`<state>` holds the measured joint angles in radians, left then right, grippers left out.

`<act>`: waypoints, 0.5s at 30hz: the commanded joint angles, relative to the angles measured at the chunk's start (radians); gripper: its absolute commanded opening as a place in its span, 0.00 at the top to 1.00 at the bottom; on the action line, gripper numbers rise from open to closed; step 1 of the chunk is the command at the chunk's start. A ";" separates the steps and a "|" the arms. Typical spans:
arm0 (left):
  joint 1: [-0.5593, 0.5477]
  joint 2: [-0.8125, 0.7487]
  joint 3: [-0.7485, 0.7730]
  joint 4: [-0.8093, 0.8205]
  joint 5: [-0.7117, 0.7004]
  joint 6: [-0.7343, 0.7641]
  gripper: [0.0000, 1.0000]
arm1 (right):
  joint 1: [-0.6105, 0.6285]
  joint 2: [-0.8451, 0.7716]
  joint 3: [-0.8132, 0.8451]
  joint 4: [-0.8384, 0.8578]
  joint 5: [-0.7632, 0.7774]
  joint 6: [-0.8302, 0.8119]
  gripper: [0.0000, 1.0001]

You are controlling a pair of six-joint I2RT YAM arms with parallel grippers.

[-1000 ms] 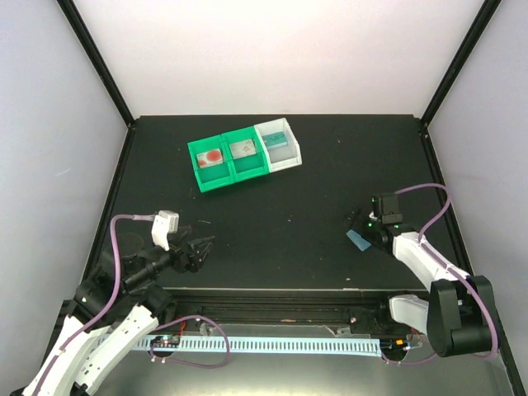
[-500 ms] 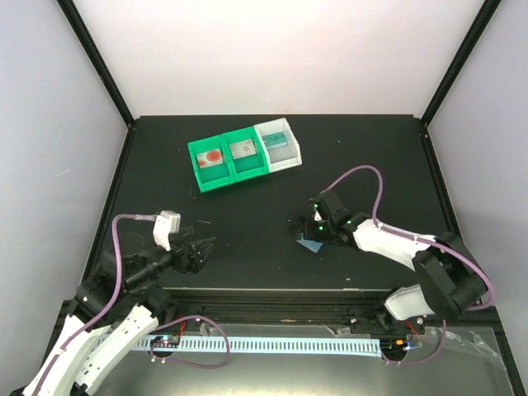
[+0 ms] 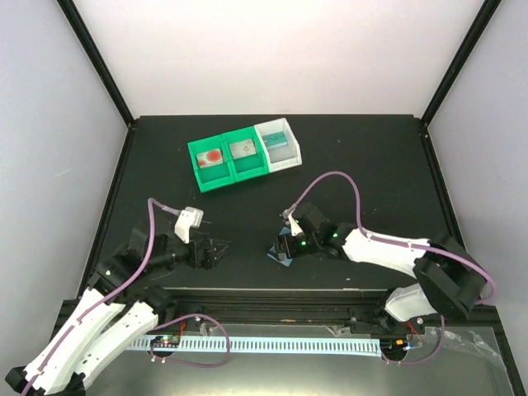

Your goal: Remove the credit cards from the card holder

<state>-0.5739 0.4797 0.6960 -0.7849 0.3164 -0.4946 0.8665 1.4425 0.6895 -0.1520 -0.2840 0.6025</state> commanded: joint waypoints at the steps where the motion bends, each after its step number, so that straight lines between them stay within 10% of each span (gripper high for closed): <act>1: -0.007 0.014 -0.056 0.100 0.110 -0.084 0.02 | -0.001 -0.131 -0.040 0.002 0.045 -0.009 0.17; 15: -0.007 0.322 -0.194 0.434 0.222 -0.146 0.18 | -0.040 -0.309 -0.317 0.175 0.179 0.338 0.51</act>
<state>-0.5774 0.7605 0.5373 -0.4965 0.4908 -0.6064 0.8410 1.1564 0.4252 -0.0971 -0.1528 0.8162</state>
